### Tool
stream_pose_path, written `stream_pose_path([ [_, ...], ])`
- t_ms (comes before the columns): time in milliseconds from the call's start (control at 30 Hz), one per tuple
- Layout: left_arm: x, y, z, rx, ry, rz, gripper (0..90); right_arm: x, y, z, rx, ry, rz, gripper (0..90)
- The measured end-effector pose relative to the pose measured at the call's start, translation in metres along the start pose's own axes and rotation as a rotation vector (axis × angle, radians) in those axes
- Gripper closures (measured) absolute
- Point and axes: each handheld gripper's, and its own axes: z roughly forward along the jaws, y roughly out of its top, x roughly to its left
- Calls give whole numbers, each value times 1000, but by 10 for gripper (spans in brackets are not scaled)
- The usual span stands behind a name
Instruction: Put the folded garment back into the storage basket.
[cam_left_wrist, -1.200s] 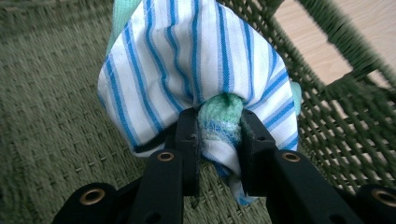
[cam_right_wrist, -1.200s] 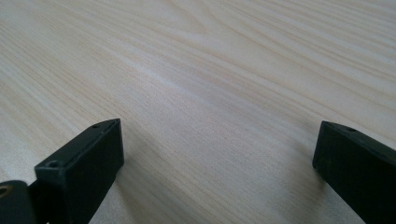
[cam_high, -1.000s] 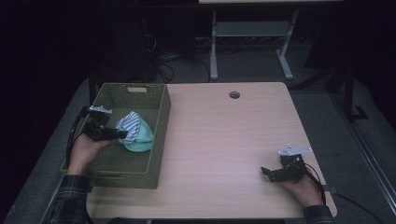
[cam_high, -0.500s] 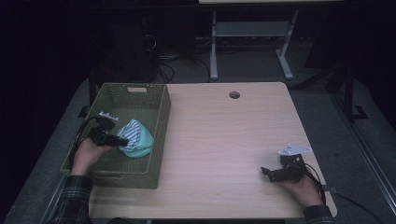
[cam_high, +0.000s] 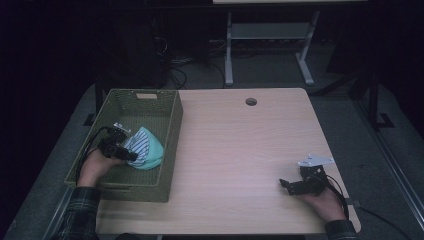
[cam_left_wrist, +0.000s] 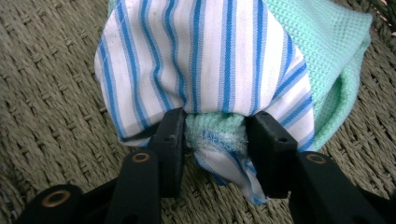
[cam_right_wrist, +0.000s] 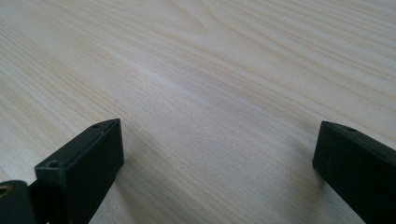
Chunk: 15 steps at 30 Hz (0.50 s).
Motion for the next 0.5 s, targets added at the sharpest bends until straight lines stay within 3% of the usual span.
stream_pose_path([
  [500,-3,2,-30,-121,-10,-33,260,0,0,0,0,0,-1,16],
])
